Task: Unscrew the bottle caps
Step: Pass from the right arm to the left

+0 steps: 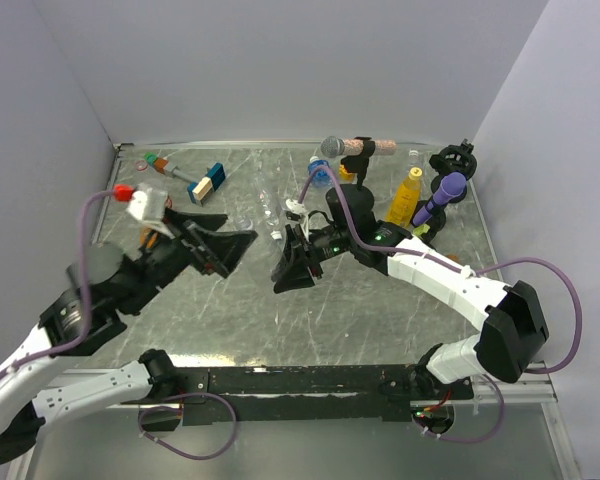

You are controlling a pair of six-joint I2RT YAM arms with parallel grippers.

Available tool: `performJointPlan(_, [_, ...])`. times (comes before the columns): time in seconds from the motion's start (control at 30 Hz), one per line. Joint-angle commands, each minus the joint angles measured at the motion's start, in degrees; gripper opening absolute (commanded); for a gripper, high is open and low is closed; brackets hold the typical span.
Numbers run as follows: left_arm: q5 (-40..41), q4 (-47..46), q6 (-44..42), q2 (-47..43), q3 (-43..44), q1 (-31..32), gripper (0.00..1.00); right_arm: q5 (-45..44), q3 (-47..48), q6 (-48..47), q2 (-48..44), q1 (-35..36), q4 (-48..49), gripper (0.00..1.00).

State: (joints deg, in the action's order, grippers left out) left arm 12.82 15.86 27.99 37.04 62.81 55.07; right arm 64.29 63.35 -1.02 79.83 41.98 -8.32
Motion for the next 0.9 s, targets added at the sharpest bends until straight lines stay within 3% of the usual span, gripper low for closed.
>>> performJointPlan(0.0, [-2.45,9.97,2.86,5.49,5.13,-0.05,0.92,0.57,1.69,-3.9,-1.87,0.12,-0.47,0.31])
performJointPlan(0.23, [-2.98,13.32,3.04,8.58,8.56,-0.31,0.69,1.18,1.69,-3.99,-1.79,0.12,-0.47,0.31])
performJointPlan(0.63, [-2.97,14.47,2.42,10.16,10.14,-0.66,0.5,2.06,1.42,-4.78,-2.14,0.12,-0.74,0.31])
performJointPlan(0.77, [-3.15,14.55,2.07,10.86,10.14,-0.75,0.38,2.06,1.42,-4.87,-2.14,0.12,-0.74,0.3])
performJointPlan(0.87, [-3.06,14.2,1.98,10.86,9.88,-0.67,0.37,2.07,1.25,-5.31,-1.96,0.21,-1.0,0.3])
